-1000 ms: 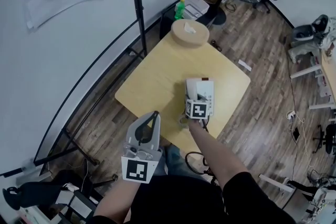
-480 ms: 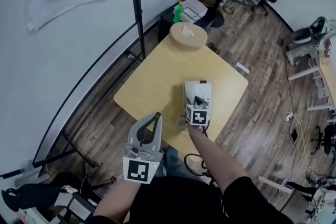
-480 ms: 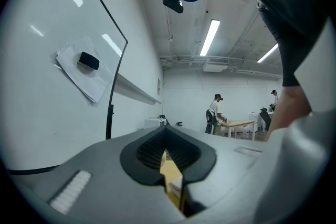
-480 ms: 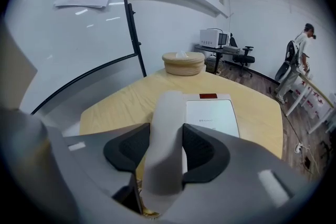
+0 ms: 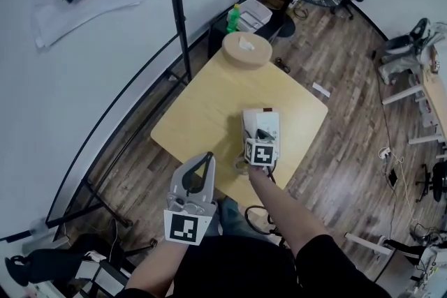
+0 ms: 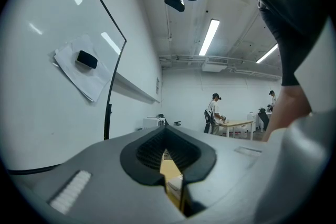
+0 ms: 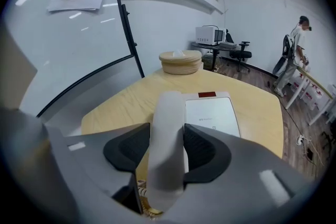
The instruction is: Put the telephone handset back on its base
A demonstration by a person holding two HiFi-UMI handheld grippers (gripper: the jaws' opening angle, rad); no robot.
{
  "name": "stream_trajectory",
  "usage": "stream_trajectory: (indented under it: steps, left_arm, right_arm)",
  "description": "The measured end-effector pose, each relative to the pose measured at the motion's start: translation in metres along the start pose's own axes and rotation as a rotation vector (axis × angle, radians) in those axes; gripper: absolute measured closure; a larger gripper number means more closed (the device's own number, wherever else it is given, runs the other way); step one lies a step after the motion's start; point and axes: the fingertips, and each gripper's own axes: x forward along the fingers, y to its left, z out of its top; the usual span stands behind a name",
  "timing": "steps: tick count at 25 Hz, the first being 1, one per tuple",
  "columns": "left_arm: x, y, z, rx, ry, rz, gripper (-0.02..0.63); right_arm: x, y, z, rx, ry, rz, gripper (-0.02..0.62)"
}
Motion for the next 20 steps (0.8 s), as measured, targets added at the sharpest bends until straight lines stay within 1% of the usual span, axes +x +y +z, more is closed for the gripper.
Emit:
stream_trajectory:
  steps: [3,7,12,15,17,18,20]
  left_arm:
    - [0.0,0.006,0.009,-0.005,-0.001,0.01,0.606]
    - [0.0,0.013,0.031,0.004,-0.034,0.023,0.606]
    - [0.007,0.011,0.067,0.03,-0.088,0.012,0.606]
    - [0.011,0.003,0.093,0.063,-0.133,-0.008,0.606]
    - [0.014,-0.004,0.11,0.082,-0.174,-0.018,0.606]
    - [0.014,-0.007,0.117,0.09,-0.196,-0.023,0.606]
    - [0.013,-0.014,0.127,0.105,-0.225,-0.035,0.606]
  right_arm:
    - [-0.029,0.001,0.022,-0.017,-0.077,0.06,0.388]
    - [-0.101,0.0,0.068,-0.059,-0.241,0.126,0.388]
    - [-0.21,0.009,0.124,-0.243,-0.472,0.159,0.39]
    - [-0.268,0.019,0.141,-0.362,-0.583,0.149,0.39]
    - [-0.301,0.026,0.15,-0.462,-0.672,0.116,0.395]
    - [-0.317,0.03,0.153,-0.52,-0.727,0.091,0.404]
    - [-0.346,0.039,0.151,-0.62,-0.819,0.033,0.447]
